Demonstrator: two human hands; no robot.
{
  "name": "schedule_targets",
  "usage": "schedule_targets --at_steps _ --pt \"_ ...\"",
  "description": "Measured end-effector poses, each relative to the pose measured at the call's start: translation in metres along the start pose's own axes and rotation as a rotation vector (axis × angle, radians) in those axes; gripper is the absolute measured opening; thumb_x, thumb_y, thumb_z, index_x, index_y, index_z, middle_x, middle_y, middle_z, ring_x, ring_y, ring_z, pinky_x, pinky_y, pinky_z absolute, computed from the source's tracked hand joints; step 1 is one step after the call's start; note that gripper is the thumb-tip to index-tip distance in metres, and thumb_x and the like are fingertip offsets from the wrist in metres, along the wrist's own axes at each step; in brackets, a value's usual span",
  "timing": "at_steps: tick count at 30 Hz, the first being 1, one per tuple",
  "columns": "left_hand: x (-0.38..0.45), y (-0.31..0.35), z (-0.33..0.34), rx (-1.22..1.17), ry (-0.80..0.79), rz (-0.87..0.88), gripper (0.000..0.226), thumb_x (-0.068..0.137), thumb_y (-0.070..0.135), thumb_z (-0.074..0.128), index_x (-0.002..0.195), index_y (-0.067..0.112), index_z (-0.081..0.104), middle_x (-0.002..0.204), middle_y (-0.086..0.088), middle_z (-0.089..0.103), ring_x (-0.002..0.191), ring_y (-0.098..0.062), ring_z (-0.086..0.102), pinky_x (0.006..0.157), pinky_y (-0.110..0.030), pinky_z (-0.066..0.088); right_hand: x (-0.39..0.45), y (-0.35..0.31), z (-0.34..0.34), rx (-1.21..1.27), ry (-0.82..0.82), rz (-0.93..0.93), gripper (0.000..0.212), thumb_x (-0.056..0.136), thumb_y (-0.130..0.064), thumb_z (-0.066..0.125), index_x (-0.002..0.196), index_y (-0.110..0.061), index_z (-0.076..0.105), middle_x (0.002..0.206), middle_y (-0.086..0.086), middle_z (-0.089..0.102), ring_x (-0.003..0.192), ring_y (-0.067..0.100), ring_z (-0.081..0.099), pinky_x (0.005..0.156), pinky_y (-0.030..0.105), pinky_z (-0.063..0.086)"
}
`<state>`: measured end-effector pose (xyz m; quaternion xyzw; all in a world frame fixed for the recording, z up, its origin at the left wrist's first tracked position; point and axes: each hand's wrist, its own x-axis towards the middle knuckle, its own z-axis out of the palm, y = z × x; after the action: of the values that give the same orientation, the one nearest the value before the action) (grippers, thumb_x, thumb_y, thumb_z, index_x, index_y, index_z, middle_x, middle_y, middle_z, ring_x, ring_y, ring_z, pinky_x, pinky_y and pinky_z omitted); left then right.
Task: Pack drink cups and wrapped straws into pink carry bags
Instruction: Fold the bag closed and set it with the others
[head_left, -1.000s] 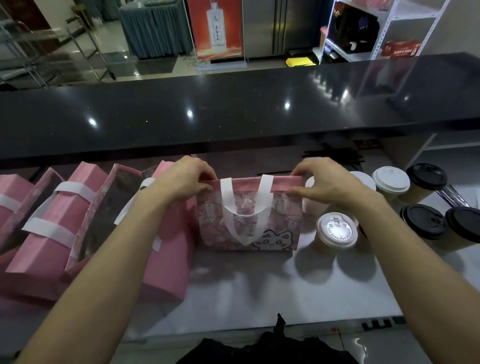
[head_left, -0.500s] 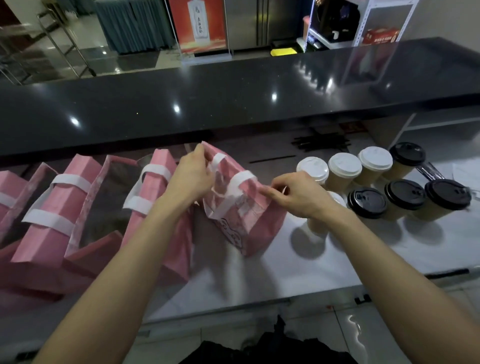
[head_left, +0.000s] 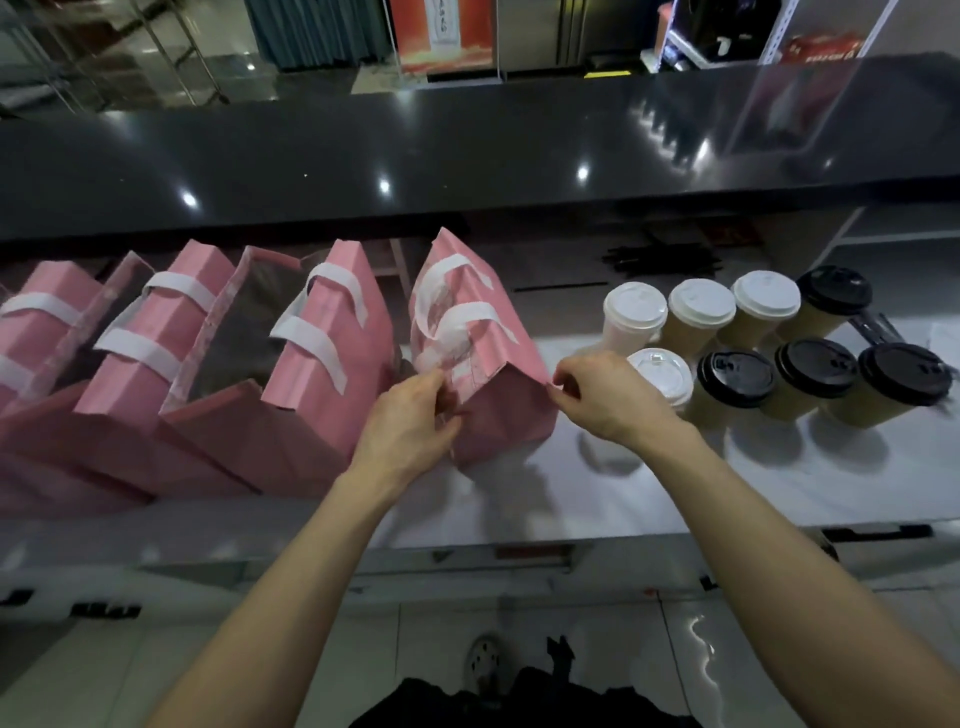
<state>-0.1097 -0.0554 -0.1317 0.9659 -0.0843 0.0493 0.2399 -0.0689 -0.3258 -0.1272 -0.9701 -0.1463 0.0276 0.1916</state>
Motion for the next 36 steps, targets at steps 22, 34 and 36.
schedule_targets --at_steps 22,34,36 --pt "-0.016 -0.044 0.013 -0.075 -0.003 -0.064 0.039 0.088 0.02 0.087 0.107 0.014 0.053 0.106 -0.003 0.06 0.092 -0.024 0.059 0.081 -0.038 0.051 -0.035 -0.001 0.044 0.111 0.162 0.085 0.059 0.098 -0.063 0.066 0.135 -0.017 0.058 0.118 0.005 0.07 0.103 0.029 0.07 0.088 0.047 0.058" --pt "-0.004 -0.039 0.023 -0.387 -0.365 -0.208 0.113 0.065 0.04 0.099 0.157 0.022 0.036 0.154 0.0 0.051 0.14 -0.02 0.057 0.11 -0.04 0.055 -0.047 -0.012 0.067 0.387 0.182 0.302 0.149 0.052 -0.105 0.069 0.168 -0.027 0.019 0.163 0.001 0.041 0.149 0.021 0.042 0.123 0.048 0.042" --pt "-0.009 -0.044 0.032 -0.362 -0.433 -0.177 0.159 0.056 0.041 0.108 0.172 0.029 0.0 0.174 -0.003 0.023 0.158 -0.022 0.033 0.127 -0.047 0.039 -0.048 -0.006 0.071 0.393 0.158 0.284 0.148 0.049 -0.103 0.073 0.167 -0.033 0.017 0.162 -0.003 0.038 0.148 0.019 0.042 0.12 0.051 0.045"
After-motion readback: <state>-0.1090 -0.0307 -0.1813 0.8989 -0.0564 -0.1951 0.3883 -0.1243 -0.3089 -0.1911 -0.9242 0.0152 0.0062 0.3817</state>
